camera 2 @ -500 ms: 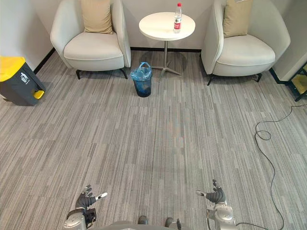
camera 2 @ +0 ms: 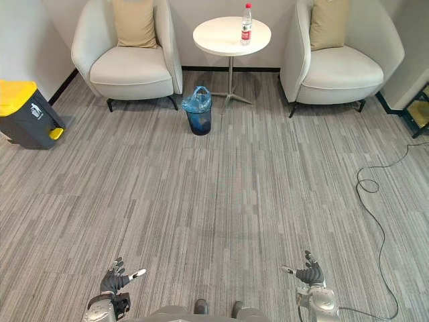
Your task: Gather rubbish on tea table into small bin, then transfer packed bag to large trash can.
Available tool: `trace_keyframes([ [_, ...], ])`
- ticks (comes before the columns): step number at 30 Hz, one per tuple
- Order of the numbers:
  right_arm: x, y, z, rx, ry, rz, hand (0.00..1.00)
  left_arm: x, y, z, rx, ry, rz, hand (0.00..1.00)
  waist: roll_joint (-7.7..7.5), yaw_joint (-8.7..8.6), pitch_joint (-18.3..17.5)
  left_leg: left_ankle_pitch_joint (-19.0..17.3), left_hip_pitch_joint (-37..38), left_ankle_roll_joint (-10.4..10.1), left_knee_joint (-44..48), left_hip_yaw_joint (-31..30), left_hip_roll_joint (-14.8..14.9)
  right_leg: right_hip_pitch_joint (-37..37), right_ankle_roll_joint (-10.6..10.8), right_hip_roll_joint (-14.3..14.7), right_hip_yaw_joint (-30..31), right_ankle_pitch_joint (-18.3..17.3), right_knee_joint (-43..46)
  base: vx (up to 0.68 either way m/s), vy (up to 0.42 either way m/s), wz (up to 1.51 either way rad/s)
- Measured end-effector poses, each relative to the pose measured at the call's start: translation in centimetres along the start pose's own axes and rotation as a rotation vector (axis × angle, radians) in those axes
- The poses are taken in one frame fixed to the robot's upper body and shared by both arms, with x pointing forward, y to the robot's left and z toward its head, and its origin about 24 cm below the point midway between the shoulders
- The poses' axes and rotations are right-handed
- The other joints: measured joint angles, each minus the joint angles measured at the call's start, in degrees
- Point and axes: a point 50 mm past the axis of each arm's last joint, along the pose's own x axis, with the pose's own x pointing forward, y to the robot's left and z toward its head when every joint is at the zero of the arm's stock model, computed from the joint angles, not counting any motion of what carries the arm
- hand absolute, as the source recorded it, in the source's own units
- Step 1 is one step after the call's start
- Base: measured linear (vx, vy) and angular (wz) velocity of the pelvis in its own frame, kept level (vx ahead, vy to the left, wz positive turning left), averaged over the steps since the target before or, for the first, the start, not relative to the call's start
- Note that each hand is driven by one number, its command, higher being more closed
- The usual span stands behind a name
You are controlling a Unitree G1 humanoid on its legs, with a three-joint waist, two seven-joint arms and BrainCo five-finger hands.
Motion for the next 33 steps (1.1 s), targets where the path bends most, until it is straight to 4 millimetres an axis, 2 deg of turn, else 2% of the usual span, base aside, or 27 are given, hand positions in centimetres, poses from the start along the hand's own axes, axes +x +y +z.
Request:
trace_keyframes([
  [5,0.2,0.5,0.3,0.053,-0.005,-0.028,0.0,0.1,-0.1,0.3,-0.004,-0.012,0.003,0.0,0.28,0.18,0.4,-2.7,-2.8,1.0,3.9,2.1,0.8,-2.8,0.0,0.6,2.3,-1.0,2.4,0.03,0.012,-0.26],
  [8,0.2,1.0,0.5,0.097,-0.008,-0.038,0.0,0.1,-0.4,1.4,-0.009,-0.059,-0.009,0.0,-0.48,0.14,1.0,-7.4,-5.5,1.8,9.4,3.4,0.4,-8.6,2.3,-0.5,2.9,-7.5,13.9,0.09,0.024,-0.21],
  [9,0.1,1.4,0.4,0.104,-0.002,-0.029,0.0,0.2,-0.5,1.9,-0.009,-0.08,-0.012,0.0,-0.82,0.4,1.4,-9.6,-5.4,2.2,11.2,3.9,0.3,-11.1,3.6,-1.3,2.0,-9.3,20.5,0.1,0.009,-0.18],
  [11,0.0,2.1,0.6,0.112,-0.008,-0.012,0.0,0.2,-0.8,2.2,0.003,-0.095,-0.025,0.0,-0.85,0.29,2.1,-11.6,-4.1,2.3,12.0,3.8,0.3,-15.9,4.6,-2.7,-0.6,-10.2,31.1,0.21,0.005,-0.16],
  [12,0.0,2.7,0.7,0.103,-0.01,0.007,0.0,0.2,-1.0,2.4,0.014,-0.103,-0.036,0.0,-0.84,-0.01,2.6,-12.8,-2.3,2.2,12.0,3.8,0.4,-18.0,4.2,-4.0,-2.8,-11.1,35.2,0.35,0.006,-0.12],
  [14,0.0,3.0,0.8,0.089,-0.013,0.022,0.0,0.2,-1.4,2.7,0.02,-0.11,-0.043,0.0,-0.28,-0.1,2.9,-14.4,-0.7,1.9,11.8,3.5,1.0,-22.0,3.9,-5.5,-5.6,-11.3,34.8,0.33,-0.005,0.01],
  [15,0.2,3.1,1.3,0.086,-0.024,0.027,0.0,0.6,-1.7,3.4,0.018,-0.13,-0.05,0.0,-0.55,-0.41,3.5,-14.9,0.4,1.9,11.5,3.1,2.2,-24.5,3.6,-5.7,-7.1,-11.1,32.5,0.37,-0.062,0.24],
  [16,0.4,3.0,1.8,0.085,-0.036,0.024,0.0,0.8,-2.1,4.1,0.014,-0.151,-0.058,0.0,0.42,-0.8,4.7,-15.2,1.7,1.6,10.5,2.6,3.6,-26.6,3.6,-5.3,-8.0,-10.5,29.8,0.63,-0.154,0.38],
  [17,0.8,2.7,2.7,0.081,-0.061,0.018,0.0,1.2,-2.6,5.0,0.006,-0.175,-0.067,0.0,1.49,-1.48,5.6,-15.1,3.8,1.1,7.9,1.3,5.6,-29.1,3.5,-4.6,-9.5,-7.7,24.5,0.67,-0.182,0.39],
  [18,1.0,2.5,3.2,0.077,-0.074,0.013,0.0,1.3,-2.8,5.4,0.004,-0.185,-0.071,0.0,2.11,-1.95,6.0,-14.7,4.9,0.3,6.3,0.2,6.5,-30.3,3.3,-4.1,-10.0,-5.6,21.3,0.75,-0.224,0.6],
  [19,1.2,2.3,3.7,0.075,-0.089,-0.002,0.0,1.5,-2.9,6.0,0.006,-0.201,-0.07,0.0,1.88,-2.81,6.1,-13.7,6.6,-1.8,4.4,-1.3,7.2,-31.9,2.9,-4.3,-9.6,-0.1,14.9,0.72,-0.259,0.66],
  [20,1.2,2.1,3.8,0.073,-0.094,-0.01,0.0,1.7,-3.0,6.2,0.007,-0.199,-0.063,0.0,1.65,-3.41,6.0,-13.9,8.3,-3.6,5.1,-2.9,8.2,-32.4,-0.1,-4.2,-9.2,8.9,14.3,0.75,-0.282,0.49],
  [21,1.4,2.0,4.4,0.068,-0.109,-0.009,0.0,1.9,-3.4,6.1,0.006,-0.19,-0.066,0.0,3.07,-3.2,6.2,-13.3,8.4,-5.1,7.7,-3.4,10.0,-32.5,-2.1,-3.6,-10.6,7.3,18.2,0.62,-0.24,0.22],
  [22,1.5,2.3,4.8,0.073,-0.125,-0.001,0.0,1.9,-3.4,6.3,0.009,-0.195,-0.069,0.0,3.07,-3.24,6.3,-11.7,6.9,-7.6,11.3,-3.3,10.7,-32.6,-2.9,-3.3,-10.8,4.7,20.2,0.6,-0.236,0.07],
  [23,1.5,2.7,5.2,0.068,-0.142,0.011,0.0,1.9,-3.8,6.4,0.004,-0.196,-0.077,0.0,2.94,-3.32,6.4,-5.9,3.1,-7.7,21.1,-3.7,11.0,-30.5,-3.6,-3.1,-11.3,0.7,21.9,0.75,-0.307,0.15],
  [24,1.4,3.0,5.4,0.056,-0.152,0.026,0.0,1.8,-4.1,5.8,-0.004,-0.179,-0.082,0.0,3.28,-2.97,7.4,2.8,-0.9,-6.0,34.2,-4.8,12.3,-24.6,-4.3,-1.9,-11.7,-1.3,19.8,0.76,-0.317,0.1],
  [25,1.4,3.4,5.5,0.053,-0.157,0.038,0.0,1.7,-4.0,5.5,-0.003,-0.17,-0.08,0.0,3.32,-2.92,7.6,2.5,-2.9,-5.9,40.4,-5.0,13.1,-21.7,-4.5,-0.9,-11.6,-1.5,18.3,0.87,-0.343,0.02],
  [26,1.2,4.4,5.9,0.056,-0.181,0.064,0.0,1.6,-3.7,5.2,-0.001,-0.161,-0.074,0.0,2.97,-2.6,8.0,1.3,-7.2,-5.1,50.0,-4.2,13.8,-15.7,-4.7,0.3,-11.5,-1.6,15.4,0.69,-0.25,0.03],
  [27,1.0,4.9,6.4,0.077,-0.205,0.071,0.0,1.6,-3.8,5.1,-0.002,-0.16,-0.077,0.0,2.24,-2.11,8.4,-0.4,-10.2,-4.8,54.1,-3.5,13.5,-11.1,-5.0,0.8,-11.1,-1.8,12.8,0.78,-0.255,-0.03],
  [28,0.7,5.5,6.9,0.114,-0.228,0.077,0.0,1.4,-3.9,5.4,-0.01,-0.178,-0.08,0.0,0.92,-0.45,8.7,-2.6,-14.6,-3.4,56.0,-0.9,12.8,-5.7,-6.0,1.1,-9.8,-2.5,8.7,0.49,-0.133,-0.08],
  [29,0.6,5.6,7.2,0.125,-0.243,0.08,0.0,1.3,-4.0,5.6,-0.016,-0.191,-0.082,0.0,0.38,0.38,8.8,-3.4,-17.3,-2.6,55.6,0.3,12.4,-3.6,-6.1,1.2,-9.1,-2.8,6.6,0.71,-0.162,-0.26],
  [30,0.7,5.8,8.0,0.129,-0.272,0.087,0.0,1.0,-4.1,5.7,-0.024,-0.209,-0.085,0.0,0.13,1.55,8.8,-4.2,-23.1,-1.5,52.8,1.9,11.2,0.0,-5.6,1.7,-8.1,-3.6,2.7,0.69,-0.117,-0.4],
  [32,1.2,5.9,9.7,0.129,-0.316,0.09,0.0,0.8,-4.1,5.2,-0.029,-0.197,-0.084,0.0,0.25,3.62,9.1,-4.6,-29.9,-1.7,39.7,2.7,8.3,4.8,-4.3,2.0,-6.3,-6.1,-1.1,0.65,-0.042,-0.58],
  [33,1.3,6.0,10.2,0.13,-0.327,0.09,0.0,0.7,-4.2,4.7,-0.032,-0.182,-0.085,0.0,0.16,4.73,9.2,-3.6,-31.2,-2.7,29.6,2.7,6.4,7.5,-3.5,1.7,-5.2,-7.5,-2.2,0.5,0.036,-0.49],
])
